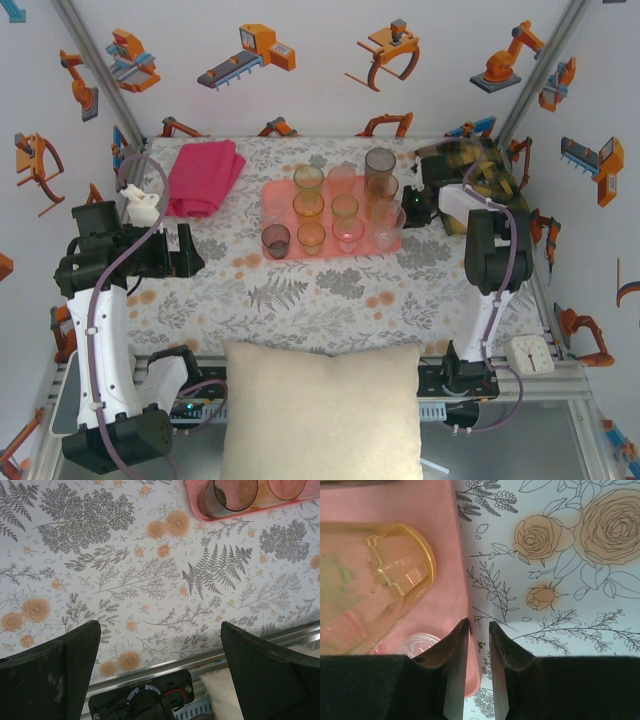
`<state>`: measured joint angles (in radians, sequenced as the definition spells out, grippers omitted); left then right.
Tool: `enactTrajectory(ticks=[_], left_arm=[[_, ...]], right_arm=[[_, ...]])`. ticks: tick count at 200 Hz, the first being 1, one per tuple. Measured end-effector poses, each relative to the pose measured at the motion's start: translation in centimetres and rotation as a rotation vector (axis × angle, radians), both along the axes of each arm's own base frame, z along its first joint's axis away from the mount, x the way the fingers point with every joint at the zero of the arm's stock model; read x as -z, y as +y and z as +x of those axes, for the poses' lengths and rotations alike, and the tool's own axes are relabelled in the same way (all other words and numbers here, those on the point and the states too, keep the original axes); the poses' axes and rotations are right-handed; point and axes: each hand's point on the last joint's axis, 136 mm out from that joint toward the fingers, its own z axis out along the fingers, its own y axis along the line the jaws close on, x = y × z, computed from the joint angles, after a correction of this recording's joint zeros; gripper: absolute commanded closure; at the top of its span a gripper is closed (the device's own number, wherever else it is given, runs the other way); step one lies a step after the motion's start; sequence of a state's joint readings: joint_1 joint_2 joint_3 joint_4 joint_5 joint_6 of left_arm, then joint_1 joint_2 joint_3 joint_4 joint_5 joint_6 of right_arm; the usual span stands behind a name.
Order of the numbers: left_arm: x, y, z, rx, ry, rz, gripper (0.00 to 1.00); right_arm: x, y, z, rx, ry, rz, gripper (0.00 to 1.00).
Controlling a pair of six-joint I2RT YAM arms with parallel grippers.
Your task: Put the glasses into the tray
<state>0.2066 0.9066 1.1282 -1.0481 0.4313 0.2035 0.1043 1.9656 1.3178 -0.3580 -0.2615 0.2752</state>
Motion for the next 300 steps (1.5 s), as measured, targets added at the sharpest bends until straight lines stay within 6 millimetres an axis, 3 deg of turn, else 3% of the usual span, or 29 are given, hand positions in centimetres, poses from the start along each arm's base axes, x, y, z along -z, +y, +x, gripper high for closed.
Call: enactTrajectory(ticks=[170,300], left_arm=[[-0.08,-0.05,0.0,-0.004,0.0,-0.014,0.03],[-0.2,0.0,-0.04,-0.007,-0.006,-0.016,0.03]], right_arm=[[0.09,0.51,-0.12,-0.025,-0.003,-0.007,0.99],[-0.06,0.44,-0.32,-0.02,-0.049,-0.015,1.0]])
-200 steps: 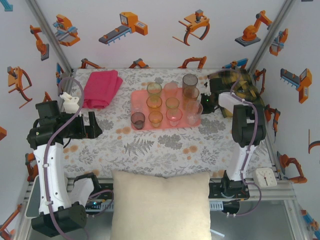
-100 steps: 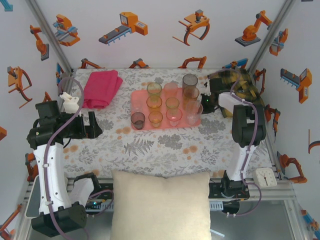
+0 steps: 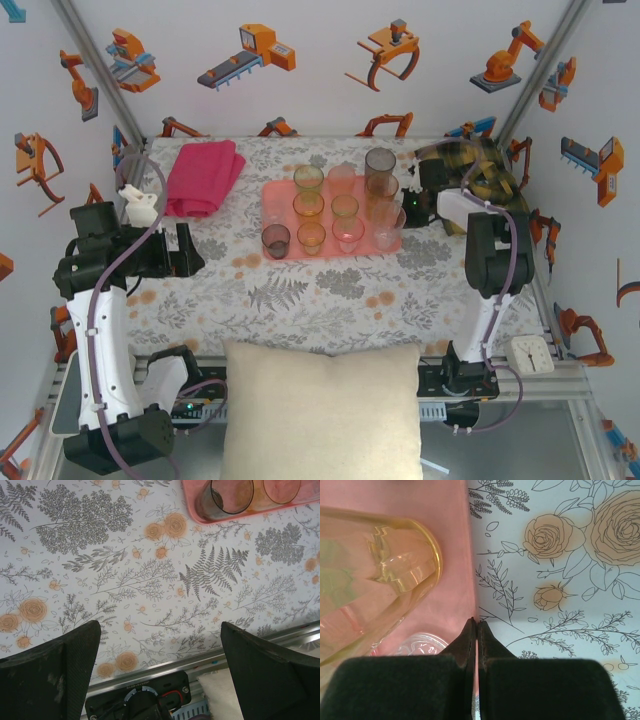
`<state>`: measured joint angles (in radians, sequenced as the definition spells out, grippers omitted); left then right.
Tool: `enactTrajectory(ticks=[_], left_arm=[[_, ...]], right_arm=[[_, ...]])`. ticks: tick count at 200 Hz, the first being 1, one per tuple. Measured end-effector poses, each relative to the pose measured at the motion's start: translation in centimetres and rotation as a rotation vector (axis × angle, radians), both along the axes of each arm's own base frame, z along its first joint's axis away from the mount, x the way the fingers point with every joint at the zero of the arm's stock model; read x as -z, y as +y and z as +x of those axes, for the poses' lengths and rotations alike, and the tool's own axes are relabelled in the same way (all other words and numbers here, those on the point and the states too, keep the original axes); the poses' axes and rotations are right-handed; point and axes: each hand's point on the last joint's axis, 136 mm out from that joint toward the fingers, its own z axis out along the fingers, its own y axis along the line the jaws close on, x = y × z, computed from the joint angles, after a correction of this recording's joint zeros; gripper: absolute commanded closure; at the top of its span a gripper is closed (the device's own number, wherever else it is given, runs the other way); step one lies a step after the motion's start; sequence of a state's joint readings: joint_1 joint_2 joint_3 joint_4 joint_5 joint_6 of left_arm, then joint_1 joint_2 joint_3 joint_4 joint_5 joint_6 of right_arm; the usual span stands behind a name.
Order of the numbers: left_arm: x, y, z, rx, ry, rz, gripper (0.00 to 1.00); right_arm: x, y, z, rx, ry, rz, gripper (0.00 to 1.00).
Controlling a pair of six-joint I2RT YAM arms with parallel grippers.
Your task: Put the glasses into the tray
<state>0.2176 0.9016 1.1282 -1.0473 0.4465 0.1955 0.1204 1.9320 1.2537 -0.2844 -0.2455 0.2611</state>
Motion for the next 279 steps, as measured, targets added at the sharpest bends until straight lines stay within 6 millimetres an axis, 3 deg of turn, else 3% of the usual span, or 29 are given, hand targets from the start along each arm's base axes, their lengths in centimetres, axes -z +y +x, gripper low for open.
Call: enactTrajectory(ticks=[262,279], left_arm=[[-0.5,-0.3,-0.3,0.009,-0.021,-0.007,0.03],[-0.5,-0.3,-0.3,0.009,-0.021,-0.007,0.03]], right_arm=[[0.1,0.0,-2.0,0.01,-0.001,0.006,1.0],[0.1,0.0,-2.0,0.011,-0.001,0.004,0.94]])
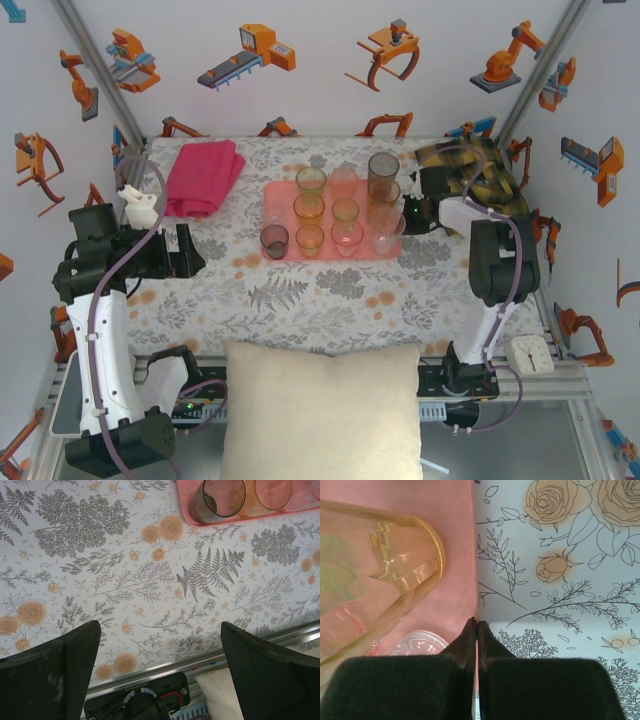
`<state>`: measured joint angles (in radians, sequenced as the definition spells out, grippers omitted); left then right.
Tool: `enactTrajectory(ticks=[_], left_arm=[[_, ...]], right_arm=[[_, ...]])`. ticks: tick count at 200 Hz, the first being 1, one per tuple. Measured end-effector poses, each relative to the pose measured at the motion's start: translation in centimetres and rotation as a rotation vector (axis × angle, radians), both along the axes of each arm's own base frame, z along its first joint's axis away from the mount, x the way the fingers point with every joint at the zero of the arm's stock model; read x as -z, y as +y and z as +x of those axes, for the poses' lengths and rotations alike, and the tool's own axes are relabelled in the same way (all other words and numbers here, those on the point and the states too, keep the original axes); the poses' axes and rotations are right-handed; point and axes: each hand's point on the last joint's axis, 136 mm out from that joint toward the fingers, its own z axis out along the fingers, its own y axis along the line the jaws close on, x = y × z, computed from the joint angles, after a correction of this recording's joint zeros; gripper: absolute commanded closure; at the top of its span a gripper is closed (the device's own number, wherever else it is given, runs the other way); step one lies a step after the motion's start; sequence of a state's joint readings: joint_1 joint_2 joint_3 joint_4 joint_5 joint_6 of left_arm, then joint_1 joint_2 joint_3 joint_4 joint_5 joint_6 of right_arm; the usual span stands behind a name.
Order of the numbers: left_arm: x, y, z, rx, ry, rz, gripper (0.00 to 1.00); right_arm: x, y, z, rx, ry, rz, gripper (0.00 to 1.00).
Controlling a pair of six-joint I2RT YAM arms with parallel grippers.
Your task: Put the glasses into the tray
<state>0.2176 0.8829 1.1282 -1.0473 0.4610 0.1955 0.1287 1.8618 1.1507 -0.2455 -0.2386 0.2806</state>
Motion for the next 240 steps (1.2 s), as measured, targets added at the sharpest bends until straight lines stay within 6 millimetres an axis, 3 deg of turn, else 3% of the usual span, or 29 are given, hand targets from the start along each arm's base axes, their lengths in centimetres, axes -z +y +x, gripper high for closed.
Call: enactTrajectory(ticks=[50,97,149,240], left_arm=[[-0.7,0.1,0.2,-0.003,-0.001,0.005,0.03],[-2.8,0.4,0.4,-0.006,-0.05,0.033,0.03],[-2.9,0.5,0.2,-0.009,-0.044,0.038,0.03],[-2.8,0.6,-0.1,-0.017,-0.041,0.046,0.03]], right_arm=[[0.4,-0.1,-0.6,0.013,0.032,-0.018,0.79],[0.2,-0.5,-1.1,0.021,0.044,-0.037,0.76],[-0.6,-0.9,-1.5,0.032,0.046,-0.056,0.74],[-3.9,-5.5,-0.7,0.173,-0.004,-0.107,0.73]])
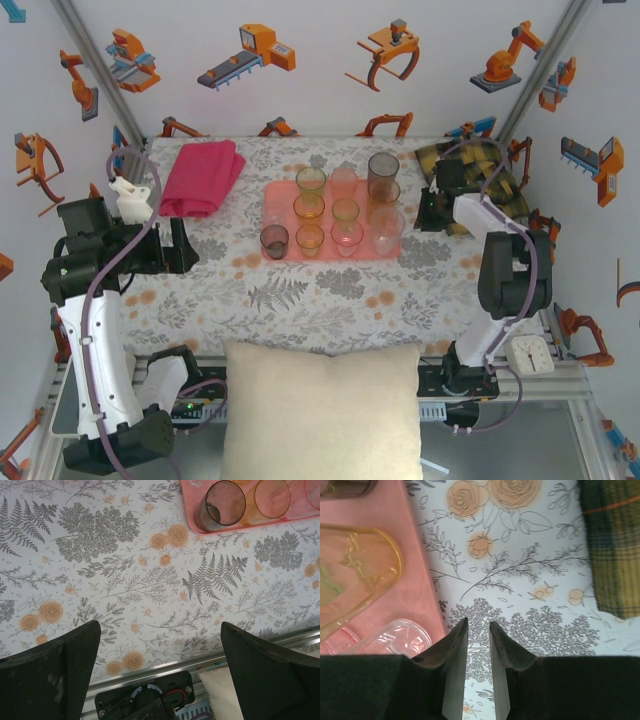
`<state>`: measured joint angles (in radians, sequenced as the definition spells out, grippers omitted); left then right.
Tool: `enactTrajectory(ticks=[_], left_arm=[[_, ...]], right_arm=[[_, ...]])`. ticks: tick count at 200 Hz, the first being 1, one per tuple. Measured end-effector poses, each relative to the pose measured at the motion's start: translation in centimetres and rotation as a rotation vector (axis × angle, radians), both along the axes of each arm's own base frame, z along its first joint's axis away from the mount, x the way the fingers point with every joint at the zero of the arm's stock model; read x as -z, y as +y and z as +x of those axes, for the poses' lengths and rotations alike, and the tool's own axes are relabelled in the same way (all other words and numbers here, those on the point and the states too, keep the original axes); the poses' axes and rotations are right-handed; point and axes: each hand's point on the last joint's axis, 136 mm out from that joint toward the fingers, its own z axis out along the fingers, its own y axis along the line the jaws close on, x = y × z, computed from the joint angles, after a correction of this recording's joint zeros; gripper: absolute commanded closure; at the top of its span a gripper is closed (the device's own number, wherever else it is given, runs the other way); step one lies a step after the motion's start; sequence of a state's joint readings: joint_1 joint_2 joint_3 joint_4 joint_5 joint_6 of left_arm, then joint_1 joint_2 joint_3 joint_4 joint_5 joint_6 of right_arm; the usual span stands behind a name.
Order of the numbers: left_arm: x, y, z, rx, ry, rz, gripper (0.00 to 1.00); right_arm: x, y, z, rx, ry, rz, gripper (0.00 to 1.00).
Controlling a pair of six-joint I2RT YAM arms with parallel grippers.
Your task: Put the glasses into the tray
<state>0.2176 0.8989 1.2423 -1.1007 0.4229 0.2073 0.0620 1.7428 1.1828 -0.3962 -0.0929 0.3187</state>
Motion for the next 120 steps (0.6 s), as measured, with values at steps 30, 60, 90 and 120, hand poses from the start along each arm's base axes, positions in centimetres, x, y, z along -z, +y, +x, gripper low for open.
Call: enactTrajectory(ticks=[30,60,90,120], left_arm=[[0.0,0.3,-0.1,-0.013,-0.002,0.013,0.03],[0.2,0.7,0.0,-0.036,0.006,0.021,0.03],[0.6,1.1,0.3,-0.06,0.014,0.025,0.03],[0.9,1.5,0.9,-0.095,0.018,0.022,0.03]], right_arm=[[-1.8,-1.8,-0.1,0.056,-0.033,-0.006,0.72],[-5.5,-3.0,-0.2,0.099,-0.135,-0.014,0.7],[-8.7,-3.4,-1.1,0.113,-0.235,-0.025,0.67],[-11.3,-3.6,-2.2,0.119,-0.327,-0.025,0.62]])
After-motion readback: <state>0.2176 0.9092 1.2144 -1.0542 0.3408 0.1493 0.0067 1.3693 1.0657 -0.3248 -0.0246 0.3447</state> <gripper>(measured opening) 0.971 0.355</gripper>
